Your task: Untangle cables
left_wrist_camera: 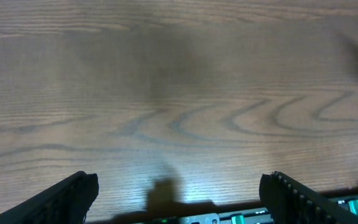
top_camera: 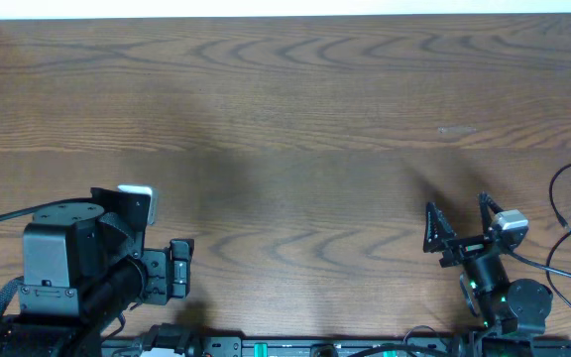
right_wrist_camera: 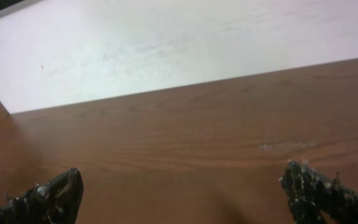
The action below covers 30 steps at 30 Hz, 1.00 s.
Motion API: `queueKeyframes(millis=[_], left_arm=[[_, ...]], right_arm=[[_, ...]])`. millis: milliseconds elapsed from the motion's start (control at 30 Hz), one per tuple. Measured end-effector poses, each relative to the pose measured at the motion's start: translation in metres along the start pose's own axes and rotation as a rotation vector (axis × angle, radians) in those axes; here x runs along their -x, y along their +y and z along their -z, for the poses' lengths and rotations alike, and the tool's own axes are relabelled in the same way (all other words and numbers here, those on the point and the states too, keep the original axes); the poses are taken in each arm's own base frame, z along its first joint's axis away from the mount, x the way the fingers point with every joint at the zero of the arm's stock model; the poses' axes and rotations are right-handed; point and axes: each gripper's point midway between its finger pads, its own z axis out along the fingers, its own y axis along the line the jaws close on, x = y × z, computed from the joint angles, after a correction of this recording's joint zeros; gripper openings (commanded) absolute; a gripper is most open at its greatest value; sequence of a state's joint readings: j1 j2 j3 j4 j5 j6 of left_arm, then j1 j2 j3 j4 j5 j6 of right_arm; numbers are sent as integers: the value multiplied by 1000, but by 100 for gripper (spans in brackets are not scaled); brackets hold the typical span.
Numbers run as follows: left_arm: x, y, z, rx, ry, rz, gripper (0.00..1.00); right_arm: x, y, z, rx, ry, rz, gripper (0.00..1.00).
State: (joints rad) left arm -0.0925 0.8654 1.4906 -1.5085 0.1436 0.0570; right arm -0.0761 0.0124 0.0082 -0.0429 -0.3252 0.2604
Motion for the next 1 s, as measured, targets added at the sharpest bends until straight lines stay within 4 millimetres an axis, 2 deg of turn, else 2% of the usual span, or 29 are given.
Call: queueKeyframes(millis=[300,467,567,767,967,1000], left_arm=[[5,0,0,0,-22,-2,89],[22,-1,7,-2,-129,-11,89],[24,-2,17,-4,-212,-12,89],[0,-3,35,-14,-342,23,88],[-29,-2,27,-29,-363,102,89],[-31,-2,26,-34,-382,115,92]], right_arm=[[0,0,0,0,1,0,99],[0,0,0,0,1,0,99],[0,0,0,0,1,0,99],[0,0,0,0,1,0,99],[0,0,0,-1,1,-1,99],[0,0,0,0,1,-1,99]])
